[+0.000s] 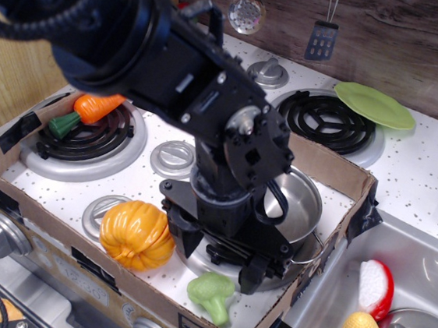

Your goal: Put broccoli in pot

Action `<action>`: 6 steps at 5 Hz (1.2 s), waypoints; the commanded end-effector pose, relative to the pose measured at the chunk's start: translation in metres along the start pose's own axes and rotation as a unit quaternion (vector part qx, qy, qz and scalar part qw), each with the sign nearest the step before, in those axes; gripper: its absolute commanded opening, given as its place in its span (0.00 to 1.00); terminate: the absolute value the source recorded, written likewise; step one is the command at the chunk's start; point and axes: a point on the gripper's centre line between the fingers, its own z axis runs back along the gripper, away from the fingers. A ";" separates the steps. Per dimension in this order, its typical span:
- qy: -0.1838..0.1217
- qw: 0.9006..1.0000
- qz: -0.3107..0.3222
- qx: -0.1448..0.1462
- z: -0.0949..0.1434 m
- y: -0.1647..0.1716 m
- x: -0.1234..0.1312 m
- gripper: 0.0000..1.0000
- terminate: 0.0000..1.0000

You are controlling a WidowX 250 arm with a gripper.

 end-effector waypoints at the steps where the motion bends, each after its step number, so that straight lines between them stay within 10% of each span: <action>1: 0.006 1.000 0.007 0.008 -0.005 0.000 0.001 1.00 0.00; 6: 0.031 0.999 -0.019 -0.002 -0.031 0.002 0.002 1.00 0.00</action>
